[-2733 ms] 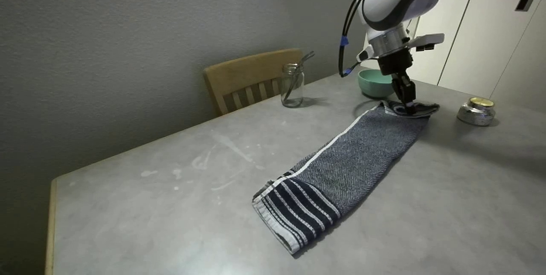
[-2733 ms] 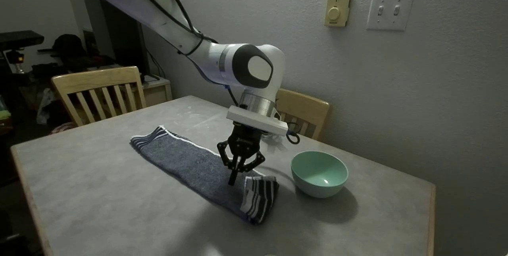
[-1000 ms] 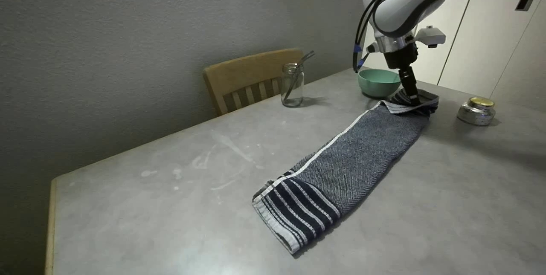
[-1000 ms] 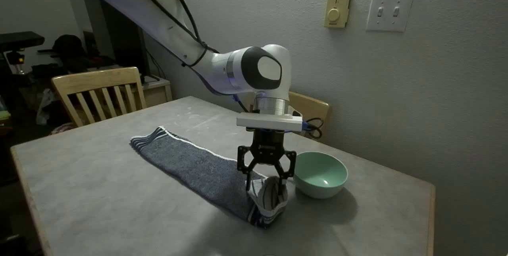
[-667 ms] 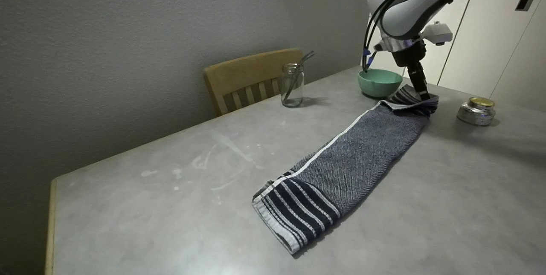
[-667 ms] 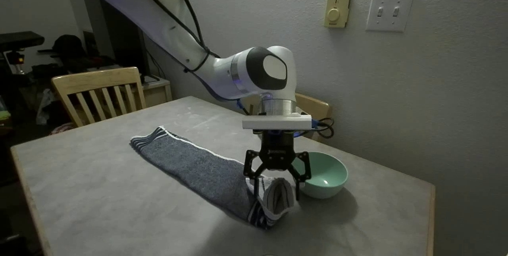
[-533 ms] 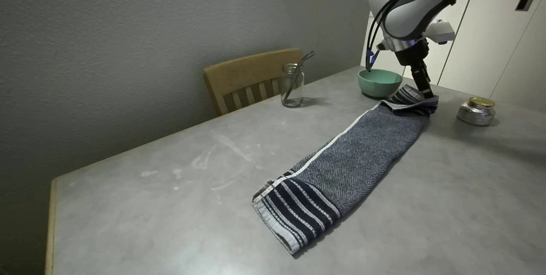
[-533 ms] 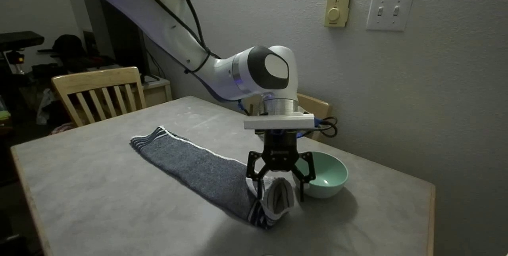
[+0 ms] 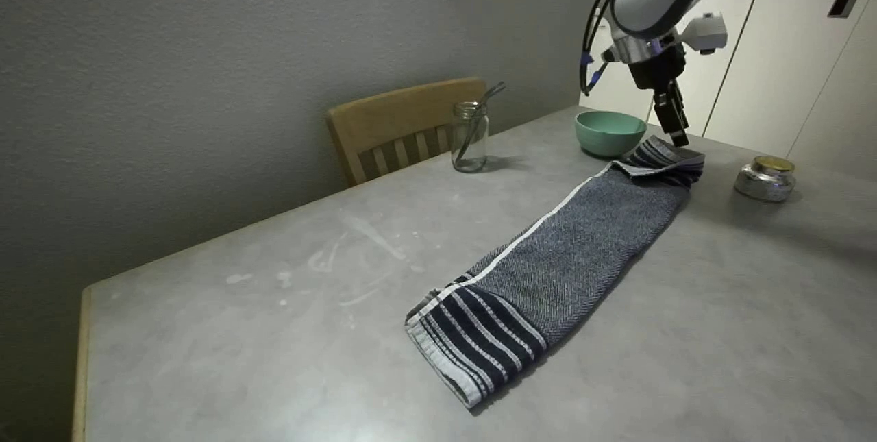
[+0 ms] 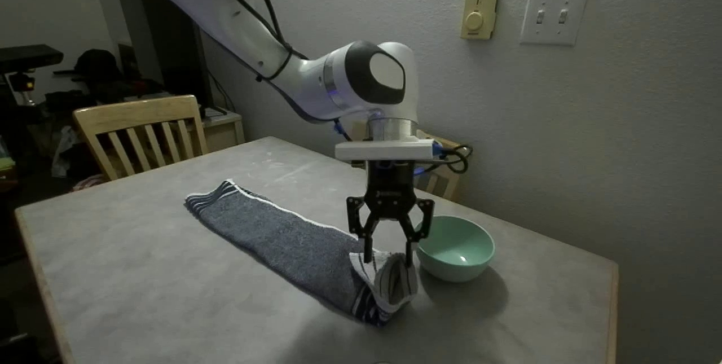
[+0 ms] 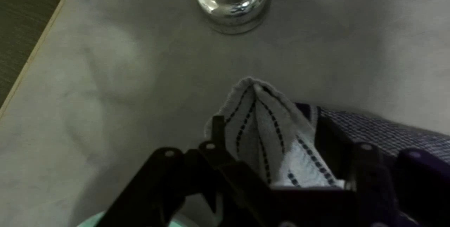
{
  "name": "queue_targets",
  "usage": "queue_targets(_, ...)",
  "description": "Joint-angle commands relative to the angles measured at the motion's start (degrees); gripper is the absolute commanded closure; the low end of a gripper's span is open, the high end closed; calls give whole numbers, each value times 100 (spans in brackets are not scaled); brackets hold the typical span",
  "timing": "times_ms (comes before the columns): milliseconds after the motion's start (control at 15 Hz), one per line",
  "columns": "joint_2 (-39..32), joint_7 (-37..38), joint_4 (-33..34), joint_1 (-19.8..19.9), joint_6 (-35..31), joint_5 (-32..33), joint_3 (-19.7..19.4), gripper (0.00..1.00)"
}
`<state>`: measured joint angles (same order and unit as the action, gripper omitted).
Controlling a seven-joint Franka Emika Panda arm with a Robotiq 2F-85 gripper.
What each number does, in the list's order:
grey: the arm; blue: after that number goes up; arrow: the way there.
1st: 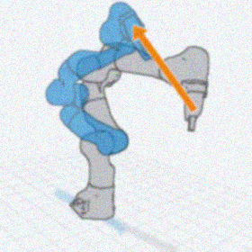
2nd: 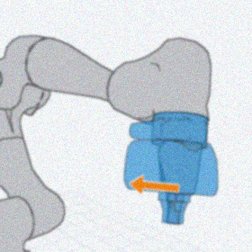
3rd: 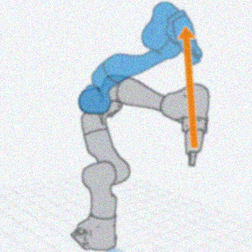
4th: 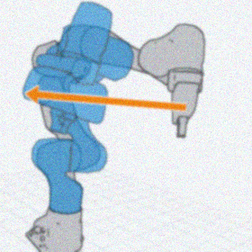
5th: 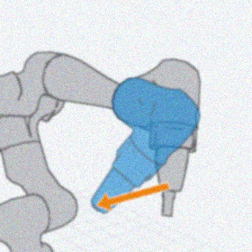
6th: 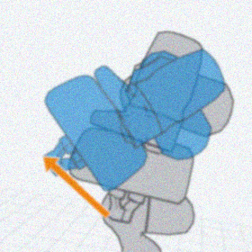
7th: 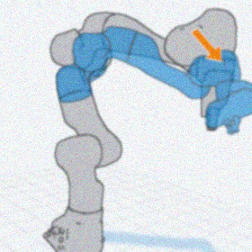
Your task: Unfold the towel once
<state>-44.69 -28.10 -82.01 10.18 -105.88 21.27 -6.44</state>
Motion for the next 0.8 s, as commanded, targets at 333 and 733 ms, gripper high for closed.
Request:
queue_targets(333,812,-737,-510,504,766,-1789,666,98)
queue_targets(733,504,-1247,-704,822,945,-2564,617,100)
